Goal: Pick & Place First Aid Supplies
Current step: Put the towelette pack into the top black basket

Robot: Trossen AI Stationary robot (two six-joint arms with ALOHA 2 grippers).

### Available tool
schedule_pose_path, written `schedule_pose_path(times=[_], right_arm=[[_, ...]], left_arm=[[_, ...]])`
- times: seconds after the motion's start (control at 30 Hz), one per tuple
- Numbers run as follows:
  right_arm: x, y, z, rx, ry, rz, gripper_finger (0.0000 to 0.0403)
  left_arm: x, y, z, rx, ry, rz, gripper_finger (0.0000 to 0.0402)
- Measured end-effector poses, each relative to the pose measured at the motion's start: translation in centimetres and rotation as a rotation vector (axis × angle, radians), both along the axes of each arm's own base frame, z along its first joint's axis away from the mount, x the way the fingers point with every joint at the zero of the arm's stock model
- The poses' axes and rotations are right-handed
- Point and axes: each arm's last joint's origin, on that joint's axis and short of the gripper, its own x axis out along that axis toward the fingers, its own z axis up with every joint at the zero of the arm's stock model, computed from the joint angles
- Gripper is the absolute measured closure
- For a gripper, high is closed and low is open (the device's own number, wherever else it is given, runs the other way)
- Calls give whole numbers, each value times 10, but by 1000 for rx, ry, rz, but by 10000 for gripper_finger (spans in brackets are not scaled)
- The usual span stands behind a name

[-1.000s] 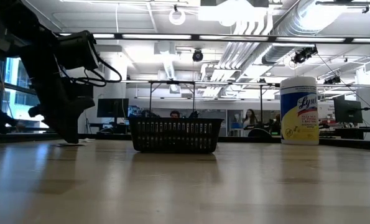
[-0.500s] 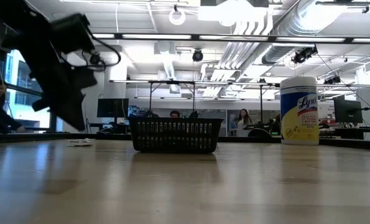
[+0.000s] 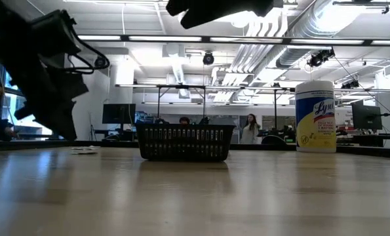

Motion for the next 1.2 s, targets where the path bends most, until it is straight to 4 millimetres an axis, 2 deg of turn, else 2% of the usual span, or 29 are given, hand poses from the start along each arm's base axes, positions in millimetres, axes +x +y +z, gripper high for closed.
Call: schedule_pose_path(times=[0.2,0.37,0.67,1.0,1.2], right_arm=[[2,1,2,-9,-19,13,249],[2,1,2,-7,-22,17,249],[2,1,2,-1,-23,14,249],[2,1,2,6,-25,11,249],[2,3,1,51,2,62,249]], left_arm=[[0,1,-18,36,-76,30,288],[-2,2,-27,59,-75,49,272],[-1,2,-39,82,-71,62,310],[-1,3,-50,104,13,87,393],[1,4,-46,118,12,83,400]])
